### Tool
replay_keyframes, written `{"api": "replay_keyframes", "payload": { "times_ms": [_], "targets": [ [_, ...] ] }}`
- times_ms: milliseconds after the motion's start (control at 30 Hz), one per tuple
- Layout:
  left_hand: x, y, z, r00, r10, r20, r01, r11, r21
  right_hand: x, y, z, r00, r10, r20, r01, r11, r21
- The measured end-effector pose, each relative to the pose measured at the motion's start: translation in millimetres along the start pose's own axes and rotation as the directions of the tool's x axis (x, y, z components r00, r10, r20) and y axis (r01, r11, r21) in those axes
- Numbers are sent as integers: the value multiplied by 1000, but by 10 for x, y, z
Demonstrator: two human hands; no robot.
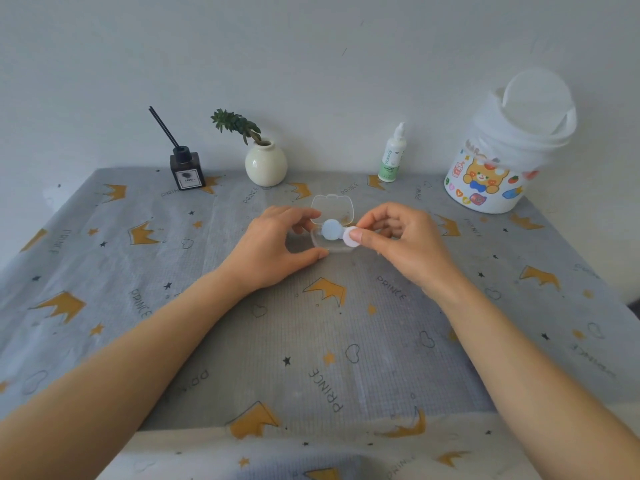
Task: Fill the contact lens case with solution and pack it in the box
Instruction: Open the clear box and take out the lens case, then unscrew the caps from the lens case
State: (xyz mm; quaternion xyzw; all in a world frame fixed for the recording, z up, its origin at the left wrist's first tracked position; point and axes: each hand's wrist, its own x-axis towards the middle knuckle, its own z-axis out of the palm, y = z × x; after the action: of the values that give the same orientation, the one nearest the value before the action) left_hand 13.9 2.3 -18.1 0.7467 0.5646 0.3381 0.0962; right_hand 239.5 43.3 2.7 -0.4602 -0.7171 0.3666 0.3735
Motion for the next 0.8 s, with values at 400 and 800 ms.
{"api": "replay_keyframes", "payload": {
  "times_ms": [400,800],
  "targets": [
    [711,-94,7,993,-119,24,119,993,1,-1,97,36,995,79,55,-82,996,48],
    [838,-206,77,992,-111,60,104,989,109,31,145,45,995,84,54,-85,996,16]
  ]
}}
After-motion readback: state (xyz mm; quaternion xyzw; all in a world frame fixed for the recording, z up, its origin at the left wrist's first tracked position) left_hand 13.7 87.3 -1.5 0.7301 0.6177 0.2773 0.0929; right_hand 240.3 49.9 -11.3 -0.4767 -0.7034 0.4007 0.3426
